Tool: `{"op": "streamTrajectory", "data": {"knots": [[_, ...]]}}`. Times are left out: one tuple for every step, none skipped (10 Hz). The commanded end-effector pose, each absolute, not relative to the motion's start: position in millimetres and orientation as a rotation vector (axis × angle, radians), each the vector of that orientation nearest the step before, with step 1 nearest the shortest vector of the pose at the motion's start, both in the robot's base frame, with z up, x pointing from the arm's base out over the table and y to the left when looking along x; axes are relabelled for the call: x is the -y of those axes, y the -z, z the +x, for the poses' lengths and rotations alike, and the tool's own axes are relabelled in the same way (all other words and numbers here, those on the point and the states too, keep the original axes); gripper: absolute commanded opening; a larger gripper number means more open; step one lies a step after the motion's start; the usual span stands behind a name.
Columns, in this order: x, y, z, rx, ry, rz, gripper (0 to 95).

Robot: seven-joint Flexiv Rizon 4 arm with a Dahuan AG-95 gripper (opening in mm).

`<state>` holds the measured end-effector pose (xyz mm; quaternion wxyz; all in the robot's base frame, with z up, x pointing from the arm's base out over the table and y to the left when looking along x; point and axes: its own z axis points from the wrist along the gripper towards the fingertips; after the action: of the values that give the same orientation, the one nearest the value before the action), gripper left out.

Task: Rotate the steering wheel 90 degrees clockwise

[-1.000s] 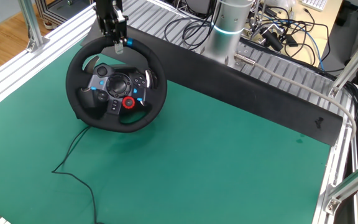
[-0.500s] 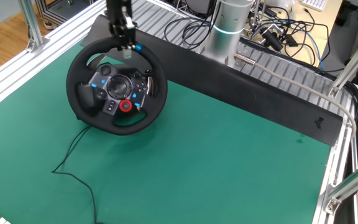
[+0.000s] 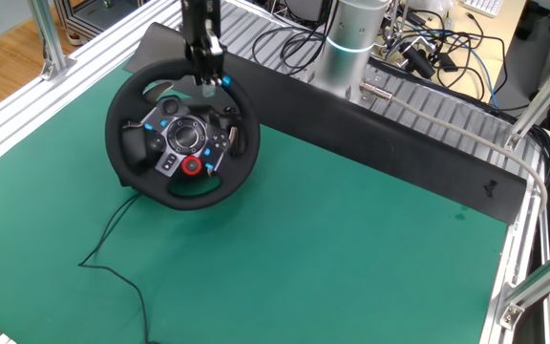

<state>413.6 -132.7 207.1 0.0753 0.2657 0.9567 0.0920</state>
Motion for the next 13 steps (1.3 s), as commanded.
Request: {"op": "streamTrajectory", "data": {"knots": [[122.0, -211.5, 408.7, -2.874, -0.328, 0.852, 0.0], [112.5, -207.6, 407.3, -2.859, -0.312, 0.87, 0.0], [105.5, -200.6, 407.6, -2.849, -0.306, 0.883, 0.0], [97.8, -194.6, 407.5, -2.843, -0.311, 0.904, 0.0], [90.7, -196.1, 406.8, -2.829, -0.318, 0.939, 0.0], [82.9, -203.1, 407.2, -2.811, -0.341, 0.973, 0.0], [75.4, -205.8, 409.0, -2.812, -0.33, 0.971, 0.0], [68.8, -199.6, 411.5, -2.81, -0.297, 0.962, 0.0], [66.7, -190.5, 413.7, -2.804, -0.254, 0.951, 0.0], [65.7, -184.5, 415.1, -2.797, -0.25, 0.952, 0.0], [65.7, -187.7, 414.7, -2.817, -0.28, 0.953, 19.0], [65.6, -201.1, 411.7, -2.821, -0.355, 1.004, 19.0], [64.1, -211.8, 409.4, -2.819, -0.363, 1.027, 57.0]]}}
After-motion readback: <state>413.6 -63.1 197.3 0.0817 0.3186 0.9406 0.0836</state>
